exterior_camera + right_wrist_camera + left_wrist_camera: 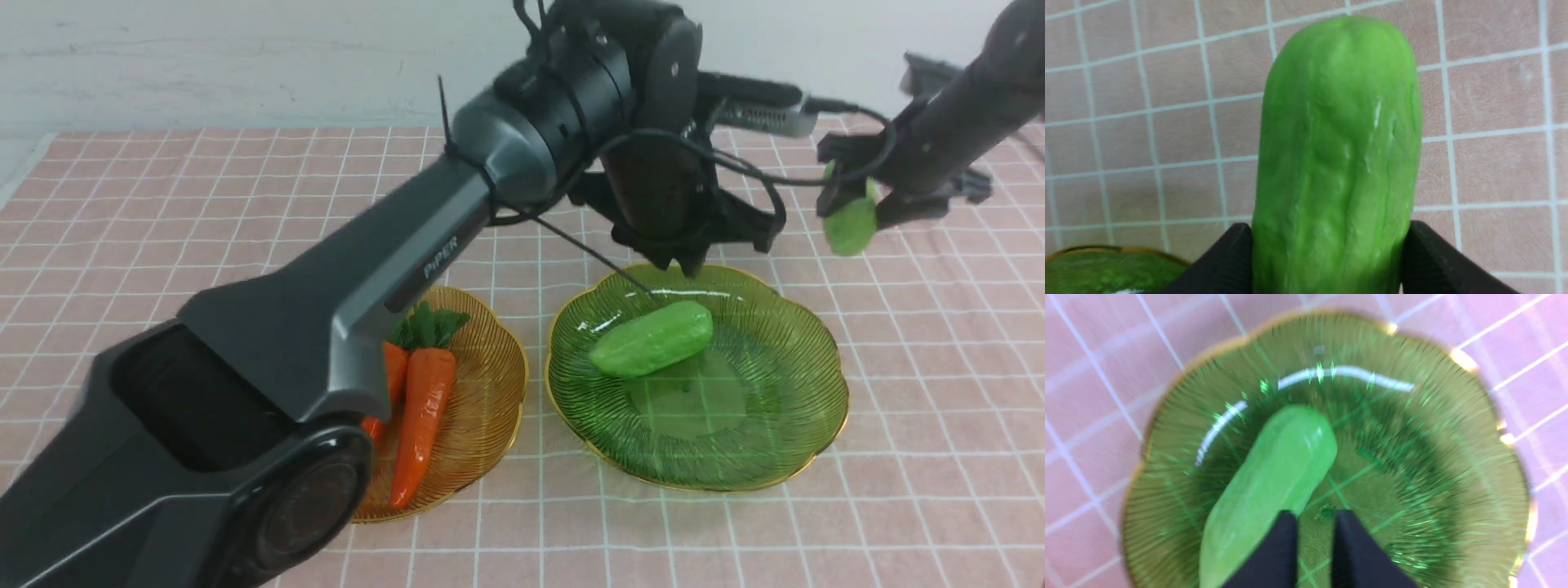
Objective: Put different types of vegetables on the plate.
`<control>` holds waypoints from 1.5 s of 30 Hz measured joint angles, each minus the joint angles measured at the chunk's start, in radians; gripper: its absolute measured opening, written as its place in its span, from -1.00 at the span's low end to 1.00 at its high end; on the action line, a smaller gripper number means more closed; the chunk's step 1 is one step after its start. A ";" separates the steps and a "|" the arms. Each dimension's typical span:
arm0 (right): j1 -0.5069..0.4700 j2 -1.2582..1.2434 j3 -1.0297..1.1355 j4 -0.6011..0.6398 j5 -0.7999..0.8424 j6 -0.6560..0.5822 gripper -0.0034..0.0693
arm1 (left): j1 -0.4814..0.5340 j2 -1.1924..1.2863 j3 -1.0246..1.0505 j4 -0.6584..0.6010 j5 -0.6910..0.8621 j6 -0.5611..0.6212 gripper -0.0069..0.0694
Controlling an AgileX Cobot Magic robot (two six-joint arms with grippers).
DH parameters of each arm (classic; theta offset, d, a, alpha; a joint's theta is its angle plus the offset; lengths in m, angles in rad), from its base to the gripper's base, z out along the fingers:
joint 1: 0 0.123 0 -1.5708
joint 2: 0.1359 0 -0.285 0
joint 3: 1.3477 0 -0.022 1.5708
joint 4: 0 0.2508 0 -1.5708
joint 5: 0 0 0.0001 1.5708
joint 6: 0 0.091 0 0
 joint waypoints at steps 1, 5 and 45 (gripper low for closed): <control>-0.005 -0.058 -0.014 -0.002 0.064 -0.001 0.25 | 0.000 -0.027 0.000 0.008 0.000 0.000 -0.68; -0.004 -0.180 0.010 0.003 0.103 -0.008 0.25 | 0.000 -0.130 0.001 0.020 0.000 0.001 -0.81; 0.252 -0.743 0.444 -0.088 0.111 -0.018 -0.31 | 0.000 -1.567 1.531 0.260 -0.156 -0.243 -0.83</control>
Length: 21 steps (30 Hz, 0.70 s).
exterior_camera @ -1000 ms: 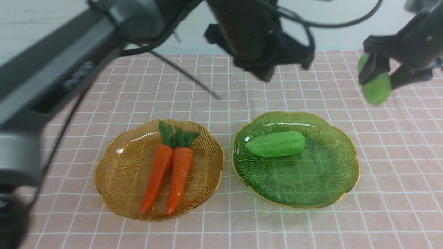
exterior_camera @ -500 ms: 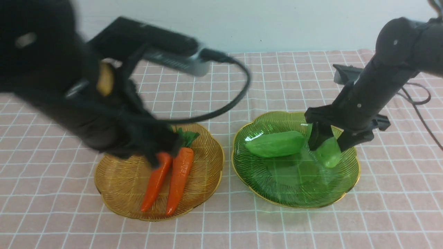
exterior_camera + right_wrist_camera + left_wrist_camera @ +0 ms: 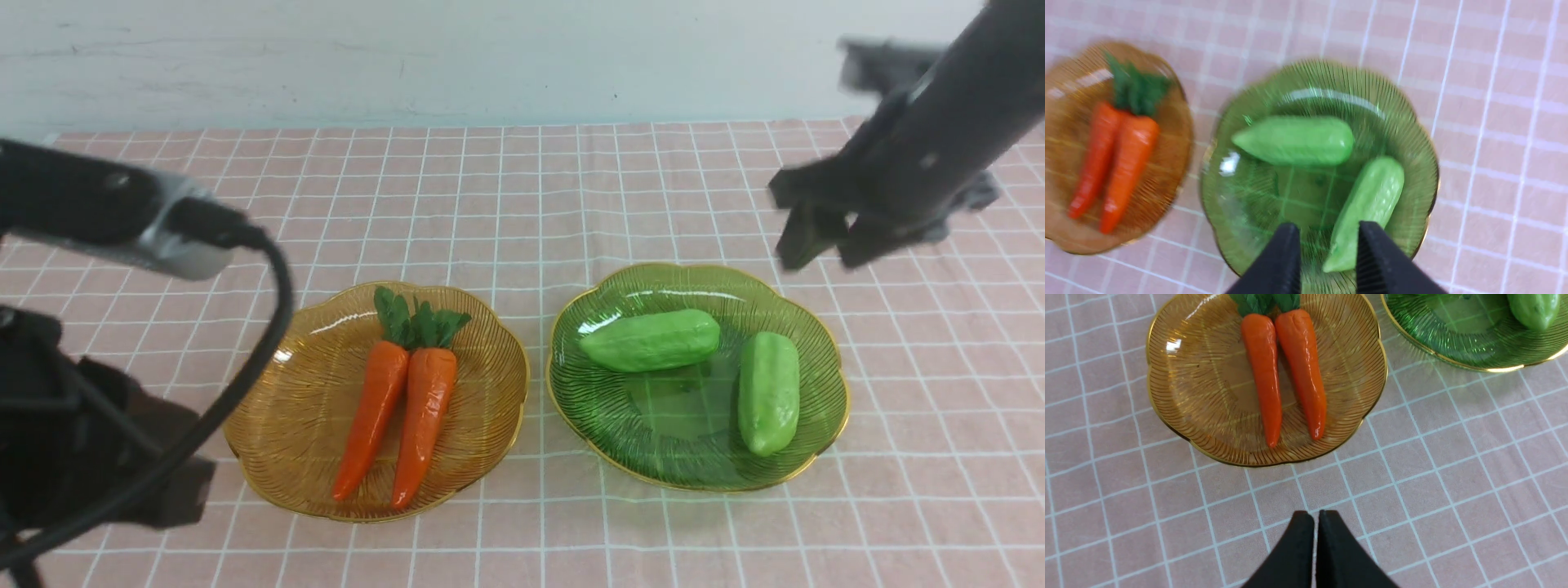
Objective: Put different types of vegetables on the plate.
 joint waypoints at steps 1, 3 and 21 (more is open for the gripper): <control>0.000 -0.027 0.000 -0.002 0.003 0.000 -0.37 | 0.000 -0.014 0.011 0.002 -0.010 -0.003 -0.83; 0.000 -0.136 0.000 -0.006 0.007 -0.001 -0.51 | 0.000 -0.049 0.045 0.019 -0.034 -0.016 -0.83; 0.000 -1.305 0.837 -0.024 -0.840 -0.075 -0.95 | 0.000 -0.194 0.189 0.184 -0.121 -0.131 -0.83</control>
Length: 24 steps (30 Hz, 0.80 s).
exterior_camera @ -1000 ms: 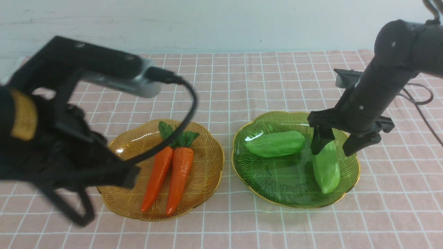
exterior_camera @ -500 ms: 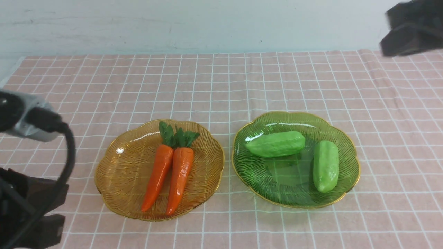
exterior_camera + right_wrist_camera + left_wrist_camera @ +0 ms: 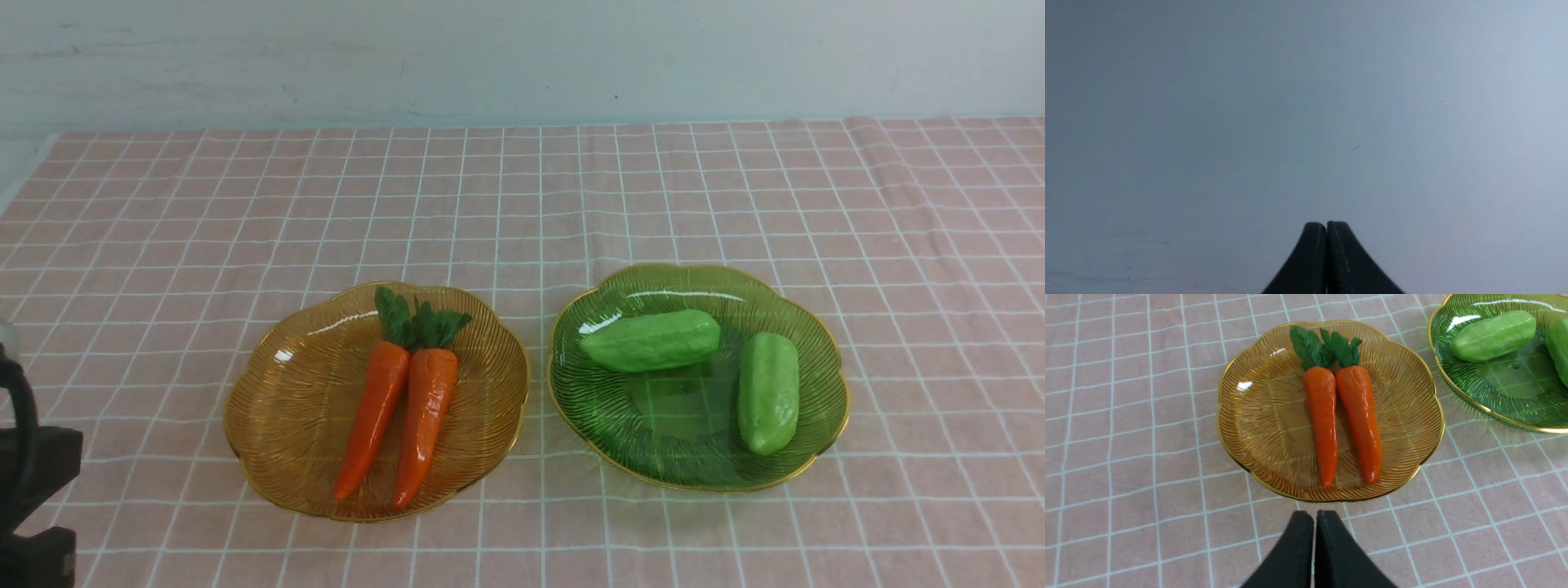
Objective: Put different types of vegetables on the plate.
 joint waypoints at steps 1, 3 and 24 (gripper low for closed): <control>0.000 -0.037 0.080 -0.001 -0.025 0.000 -0.95 | 0.000 0.000 0.004 0.001 -0.008 0.000 -0.83; 0.000 -0.110 0.173 -0.001 -0.103 -0.001 -0.95 | 0.000 0.000 0.006 0.004 -0.021 0.000 -0.83; 0.000 -0.187 0.365 -0.001 -0.359 -0.004 -0.95 | 0.000 -0.247 0.006 0.035 0.009 -0.001 -0.83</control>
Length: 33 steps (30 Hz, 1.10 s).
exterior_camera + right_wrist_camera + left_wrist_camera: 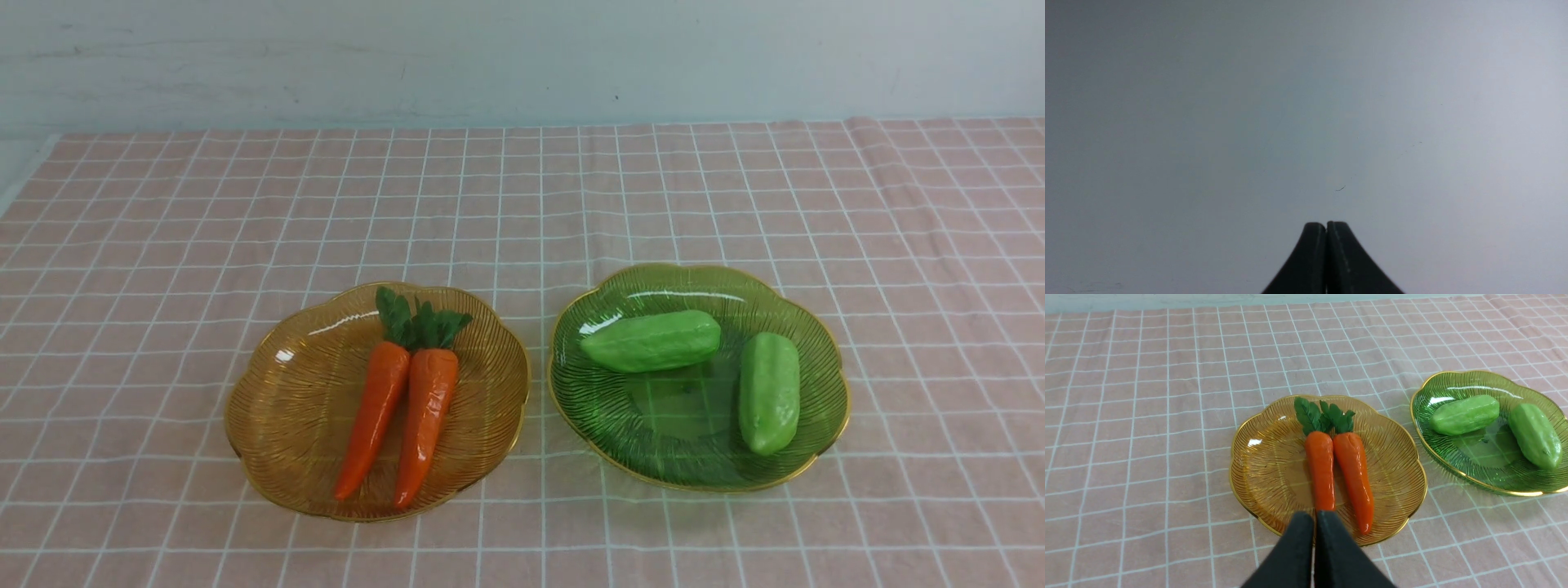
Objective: Put different types of vegetables on the plate.
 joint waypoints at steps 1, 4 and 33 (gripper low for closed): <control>0.000 0.000 0.000 0.000 0.000 0.000 -0.95 | 0.000 -0.005 0.000 0.000 0.001 0.000 -0.83; 0.000 0.000 0.000 0.000 0.000 0.000 -0.95 | 0.000 -0.008 0.000 0.001 0.003 0.000 -0.83; 0.000 0.000 0.004 0.000 0.000 -0.003 -0.95 | 0.609 -0.347 0.773 -0.416 -0.711 0.665 -0.83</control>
